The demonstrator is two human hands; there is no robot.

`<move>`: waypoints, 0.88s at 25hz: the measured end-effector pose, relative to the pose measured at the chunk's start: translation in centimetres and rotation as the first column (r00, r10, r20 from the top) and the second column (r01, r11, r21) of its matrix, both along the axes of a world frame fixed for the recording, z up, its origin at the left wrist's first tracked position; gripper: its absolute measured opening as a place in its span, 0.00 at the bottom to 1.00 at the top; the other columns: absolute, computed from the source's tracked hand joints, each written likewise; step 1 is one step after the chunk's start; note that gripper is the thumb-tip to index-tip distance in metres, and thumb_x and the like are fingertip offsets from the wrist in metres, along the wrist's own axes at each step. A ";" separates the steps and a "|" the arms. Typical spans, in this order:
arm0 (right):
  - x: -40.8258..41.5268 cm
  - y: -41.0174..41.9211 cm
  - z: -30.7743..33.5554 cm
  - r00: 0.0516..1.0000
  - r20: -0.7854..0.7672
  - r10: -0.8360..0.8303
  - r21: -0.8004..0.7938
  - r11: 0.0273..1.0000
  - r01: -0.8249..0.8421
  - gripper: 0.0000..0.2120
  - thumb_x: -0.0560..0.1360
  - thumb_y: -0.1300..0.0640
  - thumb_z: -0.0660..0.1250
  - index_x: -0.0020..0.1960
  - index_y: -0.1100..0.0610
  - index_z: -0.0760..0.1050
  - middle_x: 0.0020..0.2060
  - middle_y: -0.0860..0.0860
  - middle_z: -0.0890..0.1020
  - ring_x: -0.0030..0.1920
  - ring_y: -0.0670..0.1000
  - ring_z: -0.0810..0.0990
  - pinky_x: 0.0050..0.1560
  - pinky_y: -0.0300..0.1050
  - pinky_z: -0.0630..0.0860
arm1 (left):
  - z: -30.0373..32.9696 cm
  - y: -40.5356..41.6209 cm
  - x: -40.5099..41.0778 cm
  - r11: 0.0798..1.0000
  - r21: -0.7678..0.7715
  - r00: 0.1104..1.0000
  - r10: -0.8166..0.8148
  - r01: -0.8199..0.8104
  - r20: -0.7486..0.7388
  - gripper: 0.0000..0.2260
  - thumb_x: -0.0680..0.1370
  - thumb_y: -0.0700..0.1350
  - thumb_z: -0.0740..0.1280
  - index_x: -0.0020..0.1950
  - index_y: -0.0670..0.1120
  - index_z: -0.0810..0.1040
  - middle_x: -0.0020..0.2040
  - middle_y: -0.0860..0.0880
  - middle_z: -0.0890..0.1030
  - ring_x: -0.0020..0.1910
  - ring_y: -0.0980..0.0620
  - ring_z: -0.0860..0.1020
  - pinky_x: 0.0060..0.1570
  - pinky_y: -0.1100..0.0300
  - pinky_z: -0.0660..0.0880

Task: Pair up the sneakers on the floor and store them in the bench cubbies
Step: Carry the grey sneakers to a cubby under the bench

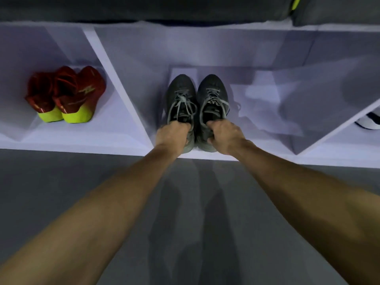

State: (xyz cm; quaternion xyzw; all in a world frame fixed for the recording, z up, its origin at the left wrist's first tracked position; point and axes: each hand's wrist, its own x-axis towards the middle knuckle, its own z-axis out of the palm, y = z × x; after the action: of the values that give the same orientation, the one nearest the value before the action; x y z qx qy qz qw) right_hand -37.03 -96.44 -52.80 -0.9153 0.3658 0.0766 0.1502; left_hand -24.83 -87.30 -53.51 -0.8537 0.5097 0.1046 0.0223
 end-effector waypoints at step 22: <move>-3.2 3.9 13.7 0.990 -0.135 -0.046 0.294 0.952 0.084 0.40 0.72 0.51 0.71 0.76 0.55 0.52 0.73 0.54 0.62 0.73 0.56 0.61 0.68 0.56 0.67 | 13.1 5.5 -1.7 0.942 0.331 0.972 0.026 0.054 -0.233 0.33 0.73 0.57 0.69 0.74 0.49 0.60 0.71 0.46 0.66 0.66 0.42 0.70 0.54 0.48 0.73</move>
State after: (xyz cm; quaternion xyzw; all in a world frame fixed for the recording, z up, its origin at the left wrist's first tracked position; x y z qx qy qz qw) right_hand -40.24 -92.51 -39.06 -0.8629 0.3887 0.1837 0.2656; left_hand -26.53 -81.78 -40.40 -0.8155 0.4895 0.2895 0.1078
